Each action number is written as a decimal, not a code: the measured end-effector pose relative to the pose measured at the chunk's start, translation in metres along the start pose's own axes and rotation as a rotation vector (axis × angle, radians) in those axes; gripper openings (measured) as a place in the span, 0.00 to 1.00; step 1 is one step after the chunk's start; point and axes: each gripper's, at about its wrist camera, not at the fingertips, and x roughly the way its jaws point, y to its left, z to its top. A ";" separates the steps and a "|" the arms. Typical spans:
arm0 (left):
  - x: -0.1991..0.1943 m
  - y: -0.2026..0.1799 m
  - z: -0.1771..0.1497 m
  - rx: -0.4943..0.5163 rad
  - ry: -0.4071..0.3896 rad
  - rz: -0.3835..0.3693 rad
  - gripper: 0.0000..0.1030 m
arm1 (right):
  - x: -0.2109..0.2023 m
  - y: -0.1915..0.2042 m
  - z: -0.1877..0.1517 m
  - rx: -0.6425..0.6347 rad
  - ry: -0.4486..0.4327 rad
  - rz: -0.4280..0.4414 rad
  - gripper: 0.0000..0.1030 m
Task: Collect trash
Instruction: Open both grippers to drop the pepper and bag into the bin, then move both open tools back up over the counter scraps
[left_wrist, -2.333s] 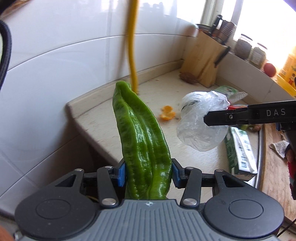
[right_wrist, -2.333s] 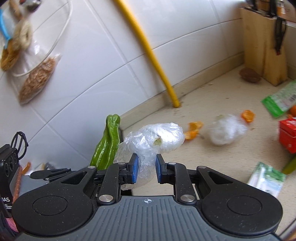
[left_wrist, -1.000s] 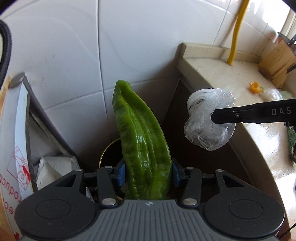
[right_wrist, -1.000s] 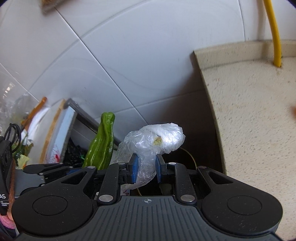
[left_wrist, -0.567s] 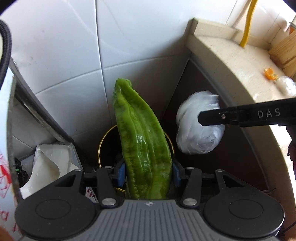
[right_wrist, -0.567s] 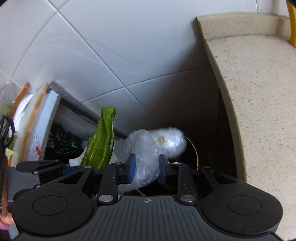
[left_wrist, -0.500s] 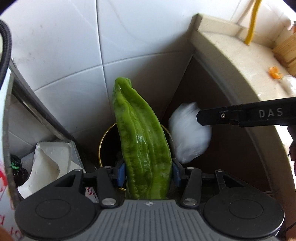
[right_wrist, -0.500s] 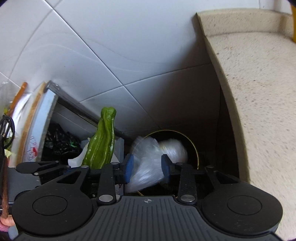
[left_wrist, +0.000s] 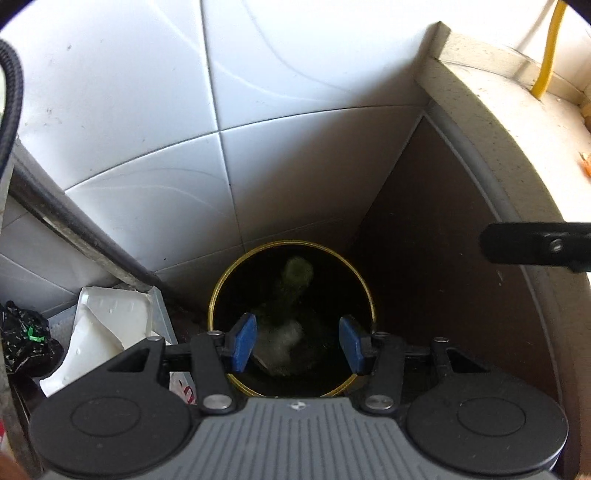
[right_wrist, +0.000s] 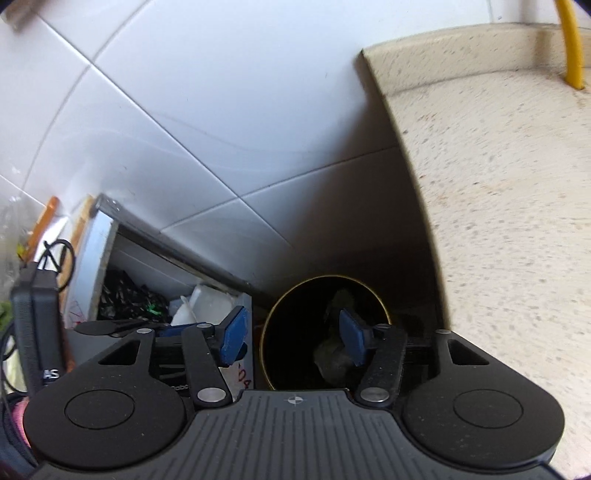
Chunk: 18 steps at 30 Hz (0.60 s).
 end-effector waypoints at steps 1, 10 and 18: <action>-0.003 -0.001 0.001 0.005 -0.007 -0.005 0.44 | -0.006 -0.001 0.000 0.007 -0.011 0.001 0.63; -0.045 -0.038 0.024 0.098 -0.115 -0.105 0.49 | -0.085 -0.024 -0.010 0.091 -0.183 -0.030 0.68; -0.066 -0.112 0.039 0.329 -0.169 -0.199 0.51 | -0.142 -0.054 -0.035 0.202 -0.316 -0.097 0.70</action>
